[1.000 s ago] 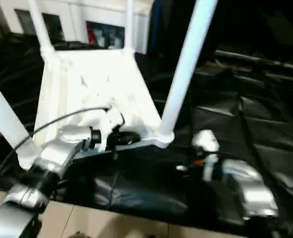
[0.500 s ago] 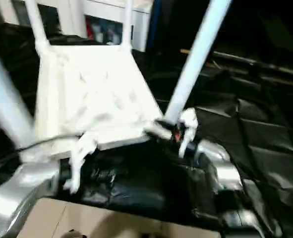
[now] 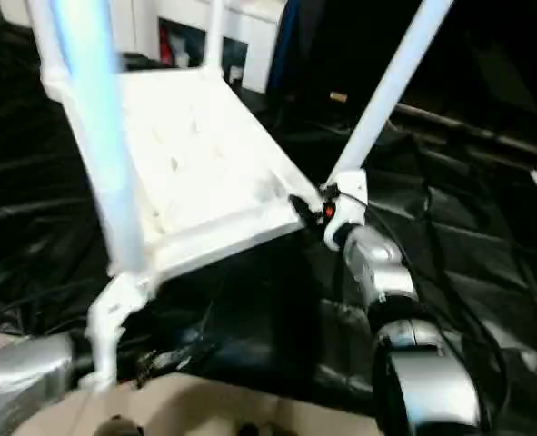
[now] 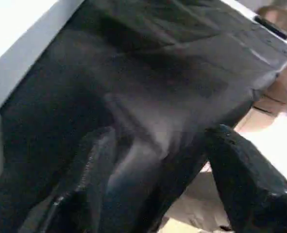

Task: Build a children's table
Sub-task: Rotate table base

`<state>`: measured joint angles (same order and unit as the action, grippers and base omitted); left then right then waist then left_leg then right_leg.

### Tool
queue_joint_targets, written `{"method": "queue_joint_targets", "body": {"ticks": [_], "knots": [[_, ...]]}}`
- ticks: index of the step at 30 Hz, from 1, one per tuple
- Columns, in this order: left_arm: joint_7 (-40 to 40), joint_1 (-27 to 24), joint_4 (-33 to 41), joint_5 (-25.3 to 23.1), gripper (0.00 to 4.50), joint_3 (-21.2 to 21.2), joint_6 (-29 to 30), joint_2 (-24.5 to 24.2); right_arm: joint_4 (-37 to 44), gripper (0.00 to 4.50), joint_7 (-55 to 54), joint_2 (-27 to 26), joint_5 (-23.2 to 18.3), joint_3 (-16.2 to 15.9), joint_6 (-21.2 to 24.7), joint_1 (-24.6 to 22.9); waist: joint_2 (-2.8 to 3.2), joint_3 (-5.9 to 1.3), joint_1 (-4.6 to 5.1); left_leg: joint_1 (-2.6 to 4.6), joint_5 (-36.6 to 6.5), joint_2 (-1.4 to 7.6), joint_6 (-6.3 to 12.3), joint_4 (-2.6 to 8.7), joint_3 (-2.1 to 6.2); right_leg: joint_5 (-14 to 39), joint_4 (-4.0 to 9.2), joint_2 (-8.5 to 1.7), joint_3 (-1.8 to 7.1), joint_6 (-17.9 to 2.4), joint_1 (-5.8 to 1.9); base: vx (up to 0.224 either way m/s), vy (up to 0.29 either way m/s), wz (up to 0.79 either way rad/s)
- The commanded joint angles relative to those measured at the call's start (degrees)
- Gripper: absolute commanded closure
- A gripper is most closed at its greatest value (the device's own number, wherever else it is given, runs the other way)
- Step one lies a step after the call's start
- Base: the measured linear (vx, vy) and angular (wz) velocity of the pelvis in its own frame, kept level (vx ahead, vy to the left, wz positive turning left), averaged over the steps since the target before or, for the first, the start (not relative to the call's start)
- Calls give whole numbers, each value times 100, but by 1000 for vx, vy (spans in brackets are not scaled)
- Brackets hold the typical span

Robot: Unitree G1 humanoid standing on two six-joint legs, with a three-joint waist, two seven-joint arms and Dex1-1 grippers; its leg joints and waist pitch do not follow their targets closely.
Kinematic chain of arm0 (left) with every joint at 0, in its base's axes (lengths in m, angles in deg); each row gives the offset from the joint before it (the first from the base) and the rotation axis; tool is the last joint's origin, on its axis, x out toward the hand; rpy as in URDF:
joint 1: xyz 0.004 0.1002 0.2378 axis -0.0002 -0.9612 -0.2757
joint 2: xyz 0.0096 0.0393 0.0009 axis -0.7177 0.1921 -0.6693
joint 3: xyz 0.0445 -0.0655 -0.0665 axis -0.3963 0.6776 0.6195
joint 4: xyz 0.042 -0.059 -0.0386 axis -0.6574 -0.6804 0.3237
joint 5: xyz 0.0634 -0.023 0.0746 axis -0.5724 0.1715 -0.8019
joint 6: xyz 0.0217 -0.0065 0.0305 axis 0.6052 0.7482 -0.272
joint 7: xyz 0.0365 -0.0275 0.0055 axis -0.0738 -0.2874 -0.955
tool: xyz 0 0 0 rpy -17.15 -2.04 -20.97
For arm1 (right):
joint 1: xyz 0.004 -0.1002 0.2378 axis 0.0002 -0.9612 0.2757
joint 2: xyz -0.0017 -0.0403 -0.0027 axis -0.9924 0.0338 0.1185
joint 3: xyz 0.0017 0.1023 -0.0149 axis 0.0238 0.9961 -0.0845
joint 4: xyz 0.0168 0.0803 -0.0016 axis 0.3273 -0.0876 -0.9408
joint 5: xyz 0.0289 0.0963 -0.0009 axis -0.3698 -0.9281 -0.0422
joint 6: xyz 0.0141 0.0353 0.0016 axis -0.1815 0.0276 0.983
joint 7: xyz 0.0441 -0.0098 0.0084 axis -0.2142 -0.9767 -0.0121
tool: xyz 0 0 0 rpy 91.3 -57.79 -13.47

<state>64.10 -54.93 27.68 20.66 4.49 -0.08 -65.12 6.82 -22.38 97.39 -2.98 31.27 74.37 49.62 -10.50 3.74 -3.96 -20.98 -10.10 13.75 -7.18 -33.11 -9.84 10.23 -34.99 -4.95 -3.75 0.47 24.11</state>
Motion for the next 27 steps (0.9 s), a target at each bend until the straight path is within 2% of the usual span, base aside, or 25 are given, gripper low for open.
{"method": "queue_joint_targets", "body": {"ticks": [1, 3, 6, 7, 8, 10, 11, 12, 13, 15, 18, 19, 20, 21, 23, 24, 25, 26, 27], "knots": [[-50, -149, 200, 82, 89, 282, 50, -81, -255, 127, -72, 249, 135, 125, -243, 94, 86, -305, -6, 33, -942, -50, -81, 361, -102, 1004, 291, -127, 182, -741, -230, 0, 0, 0], [-83, -187, 197, 110, 67, 436, 31, -114, -288, 127, 84, 254, 112, 126, -333, 122, 100, -304, -2, 33, -885, -53, -76, 359, -101, 902, 281, -122, 183, -760, -237, 0, 0, 0], [-136, -119, 13, 208, 45, 948, -110, -218, -78, 127, 1168, 170, -199, 196, -408, 88, 99, -349, 2, 25, -910, -46, -13, 331, -90, 686, 247, -115, 181, -803, -279, 0, 0, 0], [-121, -85, -27, 247, 29, 1041, -122, -248, -17, 127, 1386, 154, -243, 189, -422, 61, 88, -346, 9, 23, -922, -48, 10, 330, -93, 687, 247, -120, 184, -813, -276, 0, 0, 0], [-104, -49, -76, 275, 29, 1122, -145, -278, 56, 127, 1588, 134, -302, 188, -406, 27, 121, -360, 6, 36, -962, -40, 18, 328, -89, 712, 241, -126, 185, -850, -271, 0, 0, 0], [-45, 19, -171, 391, 20, 1313, -179, -373, 262, 127, 2044, 92, -486, 205, -319, -70, 105, -349, 15, 25, -1072, -38, 23, 334, -86, 851, 256, -135, 189, -883, -271, 0, 0, 0], [5, 27, -193, 453, 9, 1393, -181, -432, 369, 127, 2232, 76, -588, 228, -231, -120, 186, -352, 5, 50, -1187, -32, 1, 336, -79, 914, 262, -143, 194, -902, -258, 0, 0, 0], [16, 29, -198, 466, 9, 1411, -181, -445, 392, 127, 2273, 73, -610, 233, -212, -131, 152, -341, 8, 37, -1288, -31, -1, 345, -75, 1044, 279, -143, 192, -907, -265, 0, 0, 0], [103, 33, -216, 550, 9, 1527, -164, -534, 587, 127, 2528, 66, -761, 255, -64, -223, 163, -330, 9, 38, -1360, -39, -3, 351, -69, 1146, 286, -135, 191, -895, -265, 0, 0, 0], [279, 61, -279, 708, 9, 1733, -172, -682, 1024, 127, 2986, 57, -1125, 348, 338, -411, 232, -328, -9, 63, -1503, -28, -34, 358, -61, 1246, 292, -145, 198, -916, -246, 0, 0, 0], [374, 242, -465, 919, 9, 1986, -282, -760, 1656, 127, 3524, 94, -1593, 441, 934, -676, 246, -334, -63, 75, -1532, -24, -35, 369, -46, 1226, 292, -136, 197, -964, -253, 0, 0, 0], [370, 317, -546, 958, 9, 2055, -319, -769, 1836, 127, 3631, 102, -1684, 436, 1064, -756, 354, -327, -72, 80, -1577, -31, -68, 384, -34, 1212, 281, -130, 197, -982, -250, 0, 0, 0], [342, 533, -759, 1021, 9, 2218, -387, -775, 2210, 127, 3771, 135, -1809, 385, 1137, -939, 337, -321, -79, 69, -1644, -31, -99, 384, -34, 1282, 295, -140, 189, -1000, -253, 0, 0, 0], [332, 641, -874, 1056, 9, 2308, -423, -784, 2408, 127, 3831, 147, -1865, 354, 1157, -1038, 395, -319, -119, 93, -1704, -49, -109, 387, -42, 1358, 329, -138, 193, -955, -255, 0, 0, 0], [352, 865, -1197, 1110, 9, 2520, -524, -897, 2875, 127, 3949, 189, -1933, 265, 1138, -1291, 382, -310, -113, 97, -1868, -44, -144, 391, -30, 1473, 343, -138, 191, -970, -242, 0, 0, 0], [404, 1029, -1484, 1093, 9, 2632, -641, -1065, 3243, 127, 4004, 216, -1989, 207, 1140, -1476, 466, -306, -131, 116, -2067, -59, -153, 397, -20, 1803, 386, -146, 193, -865, -231, 0, 0, 0], [430, 1073, -1572, 1095, 9, 2650, -685, -1128, 3393, 127, 4014, 219, -2014, 212, 1207, -1538, 431, -298, -123, 108, -2146, -64, -141, 399, -12, 1965, 404, -143, 185, -810, -235, 0, 0, 0], [448, 1105, -1633, 1094, 9, 2656, -720, -1169, 3497, 127, 4015, 218, -2027, 220, 1249, -1577, 427, -308, -124, 106, -2236, -61, -146, 407, 9, 2215, 416, -159, 182, -764, -249, 0, 0, 0], [470, 1152, -1714, 1093, 9, 2657, -774, -1216, 3633, 127, 4005, 211, -2036, 232, 1273, -1624, 505, -314, -121, 109, -2249, -57, -171, 414, 26, 2240, 401, -167, 190, -781, -249, 0, 0, 0]]}}
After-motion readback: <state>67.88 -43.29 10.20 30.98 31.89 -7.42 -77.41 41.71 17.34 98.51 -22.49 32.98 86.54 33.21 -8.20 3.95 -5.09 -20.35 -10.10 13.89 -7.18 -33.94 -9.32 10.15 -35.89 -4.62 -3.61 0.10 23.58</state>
